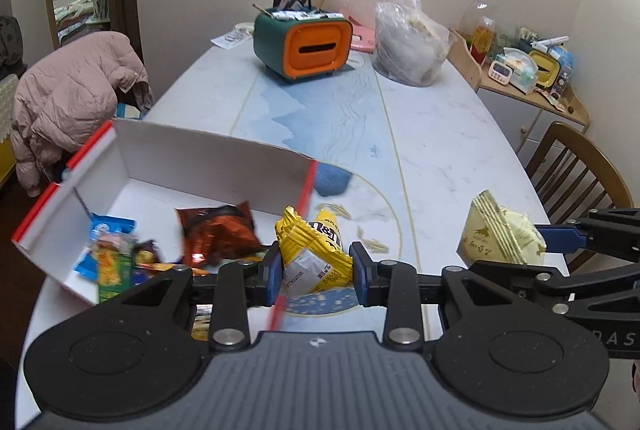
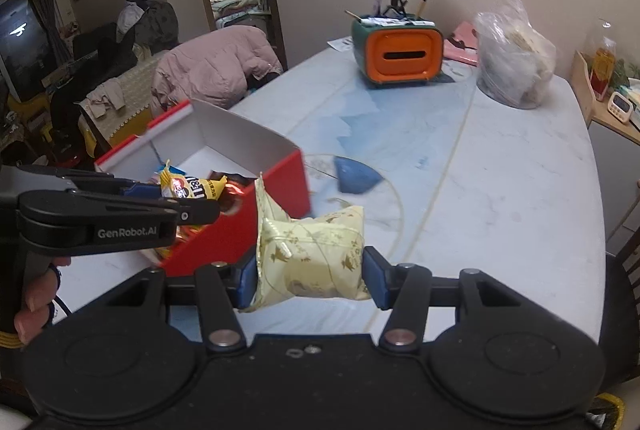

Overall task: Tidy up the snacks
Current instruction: 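Carry the yellow packet and cream pouch over into the white box with both tools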

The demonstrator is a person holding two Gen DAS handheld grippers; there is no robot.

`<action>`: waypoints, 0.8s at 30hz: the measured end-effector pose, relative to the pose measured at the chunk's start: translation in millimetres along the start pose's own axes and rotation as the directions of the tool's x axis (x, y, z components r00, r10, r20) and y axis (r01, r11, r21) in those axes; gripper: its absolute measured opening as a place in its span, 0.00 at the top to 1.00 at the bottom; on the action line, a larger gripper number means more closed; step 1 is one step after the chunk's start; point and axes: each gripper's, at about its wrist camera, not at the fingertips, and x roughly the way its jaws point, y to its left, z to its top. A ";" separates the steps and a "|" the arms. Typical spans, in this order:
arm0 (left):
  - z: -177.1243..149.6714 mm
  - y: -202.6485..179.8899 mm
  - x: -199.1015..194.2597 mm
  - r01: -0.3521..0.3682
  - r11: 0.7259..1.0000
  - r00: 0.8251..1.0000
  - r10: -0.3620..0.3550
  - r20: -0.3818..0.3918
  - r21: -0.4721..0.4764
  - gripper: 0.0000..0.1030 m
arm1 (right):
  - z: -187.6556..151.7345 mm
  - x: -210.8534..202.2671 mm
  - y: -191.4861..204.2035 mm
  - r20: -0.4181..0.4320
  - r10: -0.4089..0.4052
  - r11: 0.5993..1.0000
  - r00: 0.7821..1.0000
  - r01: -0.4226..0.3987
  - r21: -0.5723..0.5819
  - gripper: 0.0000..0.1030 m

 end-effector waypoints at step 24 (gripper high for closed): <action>19.2 154.5 -7.4 -0.046 0.998 0.999 0.046 -0.013 -0.030 0.67 | 47.8 80.5 117.8 -0.001 -0.034 0.998 0.999 0.034 -0.043 0.50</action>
